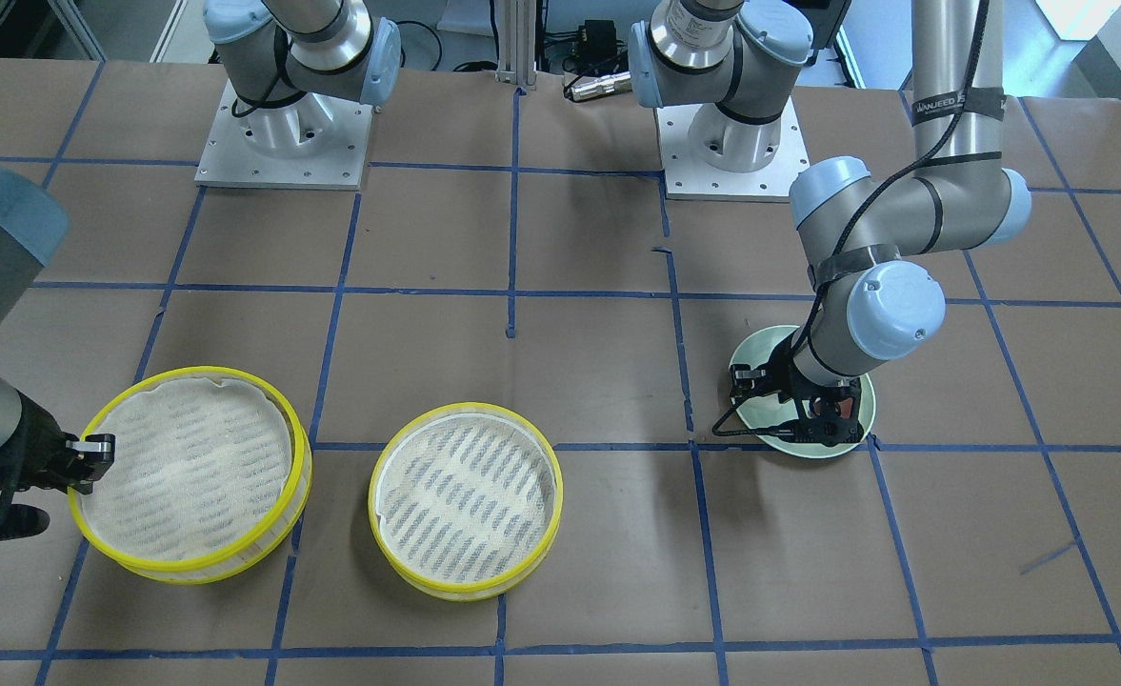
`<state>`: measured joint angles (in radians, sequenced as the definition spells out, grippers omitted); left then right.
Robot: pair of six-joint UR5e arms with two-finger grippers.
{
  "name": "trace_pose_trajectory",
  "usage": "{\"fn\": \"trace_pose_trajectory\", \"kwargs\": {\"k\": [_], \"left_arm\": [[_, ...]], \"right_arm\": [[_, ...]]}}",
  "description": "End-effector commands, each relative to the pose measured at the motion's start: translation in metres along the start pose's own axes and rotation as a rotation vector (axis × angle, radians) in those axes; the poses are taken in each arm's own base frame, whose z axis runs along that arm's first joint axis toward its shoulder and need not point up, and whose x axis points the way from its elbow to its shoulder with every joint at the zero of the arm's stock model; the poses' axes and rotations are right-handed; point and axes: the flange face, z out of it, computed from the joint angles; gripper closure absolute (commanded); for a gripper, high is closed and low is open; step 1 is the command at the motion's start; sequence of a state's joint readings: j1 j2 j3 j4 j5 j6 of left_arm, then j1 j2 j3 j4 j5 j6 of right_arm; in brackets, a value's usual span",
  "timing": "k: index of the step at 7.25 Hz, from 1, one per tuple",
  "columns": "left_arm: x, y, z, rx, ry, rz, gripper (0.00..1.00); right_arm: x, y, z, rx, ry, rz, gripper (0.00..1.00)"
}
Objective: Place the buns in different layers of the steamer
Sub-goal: 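Hold the top tier with the right gripper while the left gripper reaches the plate, then grasp the white bun on the green plate with the left gripper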
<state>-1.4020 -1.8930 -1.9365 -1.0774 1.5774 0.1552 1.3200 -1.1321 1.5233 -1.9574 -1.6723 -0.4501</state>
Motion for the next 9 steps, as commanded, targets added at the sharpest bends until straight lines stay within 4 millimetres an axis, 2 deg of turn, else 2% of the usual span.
{"fn": "trace_pose_trajectory", "kwargs": {"k": [1,3,4,5,7,8,9], "left_arm": [[-0.001,0.001,-0.004,0.006,-0.011,0.003,0.77],[0.0,0.003,-0.001,0.006,-0.01,-0.006,0.8],[-0.001,0.0,-0.008,0.023,-0.012,-0.01,0.82],[-0.003,0.001,-0.026,0.058,-0.034,-0.011,0.86],[0.001,0.009,-0.102,0.183,-0.066,-0.013,0.87],[0.014,0.013,-0.138,0.232,-0.064,-0.001,0.87],[0.042,0.013,-0.166,0.28,-0.052,-0.021,0.87]], "right_arm": [[-0.001,0.0,0.0,0.002,-0.003,0.001,0.92],[-0.001,0.0,0.0,0.002,-0.004,0.001,0.92],[-0.002,0.001,0.002,-0.001,-0.008,0.002,0.92],[-0.002,0.001,0.003,-0.003,-0.008,0.002,0.92],[-0.002,0.001,0.003,-0.003,-0.008,0.004,0.92],[-0.002,0.001,0.003,-0.003,-0.008,0.004,0.92],[-0.002,0.001,0.002,-0.002,-0.006,0.004,0.92]]}}
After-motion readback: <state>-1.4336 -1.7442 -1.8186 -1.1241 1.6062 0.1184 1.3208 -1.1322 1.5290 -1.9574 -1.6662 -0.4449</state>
